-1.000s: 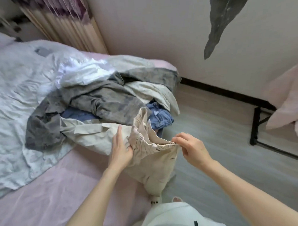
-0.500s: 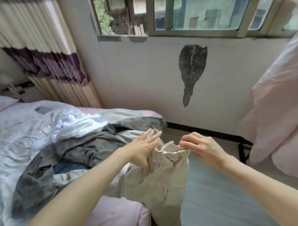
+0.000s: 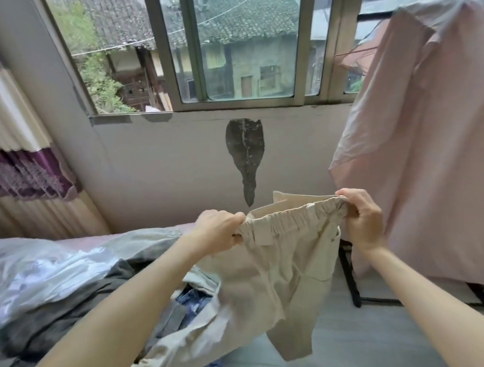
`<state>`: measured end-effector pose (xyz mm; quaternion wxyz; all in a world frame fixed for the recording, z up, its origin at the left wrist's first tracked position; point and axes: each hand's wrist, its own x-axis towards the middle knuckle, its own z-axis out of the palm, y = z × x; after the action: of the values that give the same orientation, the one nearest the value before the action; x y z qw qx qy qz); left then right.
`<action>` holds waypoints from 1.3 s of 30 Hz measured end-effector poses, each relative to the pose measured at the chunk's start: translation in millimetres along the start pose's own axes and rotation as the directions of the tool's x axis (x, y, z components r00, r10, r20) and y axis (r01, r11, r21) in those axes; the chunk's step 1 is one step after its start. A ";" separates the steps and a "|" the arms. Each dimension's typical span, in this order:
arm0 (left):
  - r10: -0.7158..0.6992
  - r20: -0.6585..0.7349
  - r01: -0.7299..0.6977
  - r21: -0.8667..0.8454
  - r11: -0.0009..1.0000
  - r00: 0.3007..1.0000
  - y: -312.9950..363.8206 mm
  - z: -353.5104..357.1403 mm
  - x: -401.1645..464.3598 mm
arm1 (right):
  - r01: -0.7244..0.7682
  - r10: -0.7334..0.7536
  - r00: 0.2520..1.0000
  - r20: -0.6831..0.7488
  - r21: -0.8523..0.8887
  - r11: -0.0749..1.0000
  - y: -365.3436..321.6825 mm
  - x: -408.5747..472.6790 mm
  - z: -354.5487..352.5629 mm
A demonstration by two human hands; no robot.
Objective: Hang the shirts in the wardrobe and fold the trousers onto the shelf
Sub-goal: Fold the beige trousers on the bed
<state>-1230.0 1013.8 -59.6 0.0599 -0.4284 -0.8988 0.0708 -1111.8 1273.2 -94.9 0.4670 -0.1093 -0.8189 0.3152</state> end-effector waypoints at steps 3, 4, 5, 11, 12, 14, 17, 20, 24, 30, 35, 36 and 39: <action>-0.064 -0.101 0.062 -0.023 0.998 0.993 -6.6 -33.7 16.4 | 0.006 -0.006 1.000 0.001 -0.023 1.000 -5.6 23.2 -10.2; -0.083 -0.155 0.080 -0.022 0.997 0.984 -9.6 -48.1 23.3 | 0.018 -0.019 1.000 -0.010 -0.035 0.999 -10.0 34.4 -14.9; -0.091 -0.226 0.090 -0.015 0.996 0.970 -14.4 -65.6 31.2 | 0.033 -0.035 0.999 -0.026 -0.039 0.999 -16.0 49.8 -19.5; 0.058 -0.735 -0.034 0.047 0.998 0.675 -26.0 -157.5 37.5 | 0.260 -0.205 0.953 -0.222 0.258 0.931 -61.5 123.2 -44.1; 0.089 -0.780 -0.064 0.063 0.996 0.619 -26.1 -162.5 31.0 | 0.305 -0.248 0.941 -0.232 0.258 0.917 -63.3 125.0 -45.8; 0.176 -0.777 -0.100 0.145 0.984 0.604 -27.4 -164.0 18.2 | 0.406 -0.379 0.909 -0.171 0.165 0.899 -64.1 122.2 -51.1; 0.263 -0.686 -0.101 0.268 0.958 0.678 -27.3 -139.9 0.5 | 0.513 -0.497 0.858 0.133 -0.150 0.846 -55.1 107.6 -61.5; 0.152 -0.640 -0.022 0.206 0.978 0.753 -19.5 -101.7 -12.5 | 0.479 -0.385 0.863 0.327 -0.287 0.830 -45.0 85.4 -62.8; -0.068 -0.617 0.069 -0.022 0.997 0.784 -6.2 -58.2 -19.6 | 0.330 -0.252 0.853 0.458 -0.098 0.939 -29.6 45.0 -42.7; -0.267 -0.332 0.076 -0.492 0.867 0.905 -5.7 -20.8 -25.5 | 0.273 -0.417 0.572 0.706 0.316 0.909 -32.8 3.3 -28.7; -0.057 -0.521 -0.037 -0.168 0.985 0.852 -4.2 -16.3 -35.8 | 0.487 -0.458 0.505 0.731 0.196 0.851 -34.6 -3.5 -29.3; -0.049 -0.563 0.008 -0.075 0.997 0.825 -6.7 -15.3 -39.7 | 0.524 -0.468 0.524 0.712 0.164 0.836 -33.6 -5.0 -30.1; -0.268 -0.442 0.236 -0.126 0.964 0.856 -6.5 -6.9 -49.2 | 0.590 -0.505 0.573 0.645 0.104 0.801 -36.1 -12.3 -30.4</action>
<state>-1203.0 971.9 -53.9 0.2627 -0.3135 -0.9098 -0.0702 -1075.7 1251.9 -70.0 0.2230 0.2362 -0.9379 0.1214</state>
